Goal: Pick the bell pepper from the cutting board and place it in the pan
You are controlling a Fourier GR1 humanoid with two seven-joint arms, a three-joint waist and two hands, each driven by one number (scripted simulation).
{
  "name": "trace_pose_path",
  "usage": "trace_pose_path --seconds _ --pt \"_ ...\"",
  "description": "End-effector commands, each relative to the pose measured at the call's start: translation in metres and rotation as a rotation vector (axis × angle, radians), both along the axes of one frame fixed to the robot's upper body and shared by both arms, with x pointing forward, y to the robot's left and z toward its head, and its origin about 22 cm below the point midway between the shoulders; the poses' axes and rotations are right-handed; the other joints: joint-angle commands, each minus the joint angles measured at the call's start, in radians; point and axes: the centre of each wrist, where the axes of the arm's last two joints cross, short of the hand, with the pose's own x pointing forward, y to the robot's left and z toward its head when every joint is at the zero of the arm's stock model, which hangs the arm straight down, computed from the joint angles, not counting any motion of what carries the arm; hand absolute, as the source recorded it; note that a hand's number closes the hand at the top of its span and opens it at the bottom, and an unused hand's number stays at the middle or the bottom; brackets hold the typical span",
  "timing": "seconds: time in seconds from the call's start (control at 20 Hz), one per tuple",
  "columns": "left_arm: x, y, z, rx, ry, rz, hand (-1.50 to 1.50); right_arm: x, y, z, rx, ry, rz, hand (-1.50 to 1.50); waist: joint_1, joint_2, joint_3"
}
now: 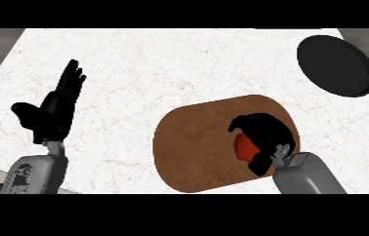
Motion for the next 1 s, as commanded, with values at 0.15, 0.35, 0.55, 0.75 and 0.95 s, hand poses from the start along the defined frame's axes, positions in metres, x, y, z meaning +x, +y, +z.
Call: trace_pose_path --seconds 0.15,0.35,0.55,0.75,0.95 --pt "0.011 -0.002 0.015 0.013 0.0 -0.004 0.0 0.013 0.001 -0.006 0.003 -0.014 0.091 1.5 0.002 0.001 0.001" --pt "0.005 0.002 0.005 -0.01 0.017 0.007 0.0 0.004 -0.005 -0.015 0.013 -0.019 0.1 1.5 0.0 0.001 0.001" --pt "0.003 -0.011 0.008 0.0 0.005 0.003 0.0 -0.003 -0.016 -0.017 0.043 -0.062 0.086 1.5 0.0 0.001 0.001" --pt "0.016 -0.001 0.005 0.004 0.002 0.007 0.0 -0.033 -0.027 -0.021 0.096 -0.145 0.053 1.5 -0.005 0.001 0.001" --pt "-0.004 0.012 0.001 0.016 -0.006 0.011 0.0 -0.027 -0.053 0.01 0.145 -0.419 -0.025 1.5 -0.006 -0.003 0.001"
